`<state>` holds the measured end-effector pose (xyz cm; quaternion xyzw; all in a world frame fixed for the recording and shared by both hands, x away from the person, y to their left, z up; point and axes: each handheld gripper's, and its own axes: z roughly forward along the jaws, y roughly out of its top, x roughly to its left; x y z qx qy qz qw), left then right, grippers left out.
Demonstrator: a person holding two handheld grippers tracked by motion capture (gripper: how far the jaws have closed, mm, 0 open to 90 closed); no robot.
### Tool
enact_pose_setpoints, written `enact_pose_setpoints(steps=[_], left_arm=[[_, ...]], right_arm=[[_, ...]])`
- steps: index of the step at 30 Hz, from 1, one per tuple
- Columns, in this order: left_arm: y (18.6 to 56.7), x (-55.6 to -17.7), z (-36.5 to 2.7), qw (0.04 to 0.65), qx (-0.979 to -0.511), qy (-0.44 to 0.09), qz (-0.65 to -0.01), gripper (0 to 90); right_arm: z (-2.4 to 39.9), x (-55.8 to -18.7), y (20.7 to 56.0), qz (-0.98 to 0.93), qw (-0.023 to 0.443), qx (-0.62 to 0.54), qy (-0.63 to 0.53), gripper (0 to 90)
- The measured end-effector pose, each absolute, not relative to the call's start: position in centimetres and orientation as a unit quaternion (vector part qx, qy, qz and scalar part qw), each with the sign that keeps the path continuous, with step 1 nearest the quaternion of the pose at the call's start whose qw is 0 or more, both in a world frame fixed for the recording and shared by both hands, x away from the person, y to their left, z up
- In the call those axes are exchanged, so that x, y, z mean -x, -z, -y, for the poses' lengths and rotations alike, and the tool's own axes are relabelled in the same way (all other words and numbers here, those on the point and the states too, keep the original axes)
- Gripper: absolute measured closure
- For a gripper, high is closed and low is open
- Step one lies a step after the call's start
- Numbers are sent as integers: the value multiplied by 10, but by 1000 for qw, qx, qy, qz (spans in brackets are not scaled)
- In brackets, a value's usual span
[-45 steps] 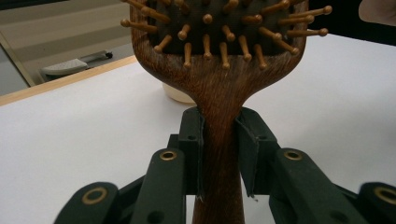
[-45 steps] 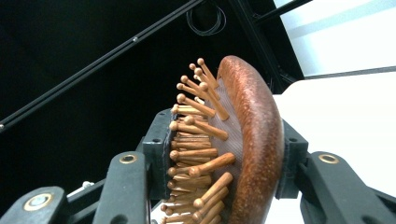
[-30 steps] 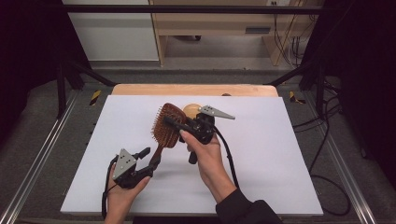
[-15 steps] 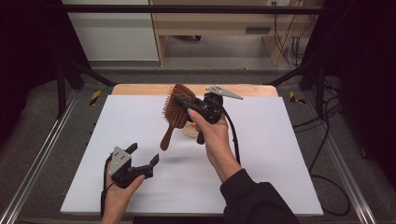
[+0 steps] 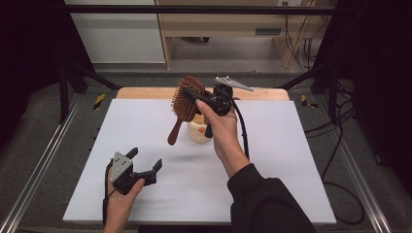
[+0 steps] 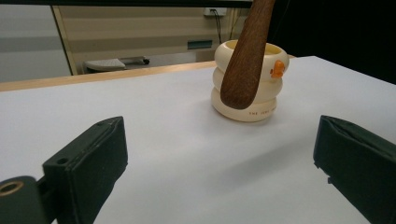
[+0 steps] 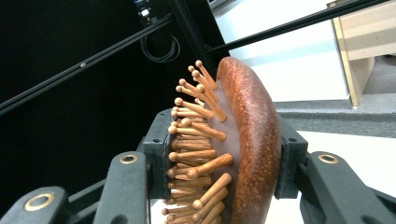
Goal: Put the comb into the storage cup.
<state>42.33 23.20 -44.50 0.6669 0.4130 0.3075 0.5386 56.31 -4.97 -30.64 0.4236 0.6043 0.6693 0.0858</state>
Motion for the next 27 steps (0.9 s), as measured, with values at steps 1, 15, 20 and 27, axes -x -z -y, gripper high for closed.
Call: enact_pose_setpoints(steps=[1,15,20,27], left_arm=[[445,-424,-233,539,-666,-308,-414,30],[448,-426,-237,533,-659,-322,-422,29],[448,-426,-239,534,-656,-323,-425,28],[449,-427,-241,534,-652,-320,-432,29]], right_arm=[[50,-564,306,-603,86,-425,-669,519],[61,-579,295,-577,94,-444,-679,517],[64,-583,295,-570,94,-450,-681,517],[67,-585,293,-559,100,-451,-688,515]])
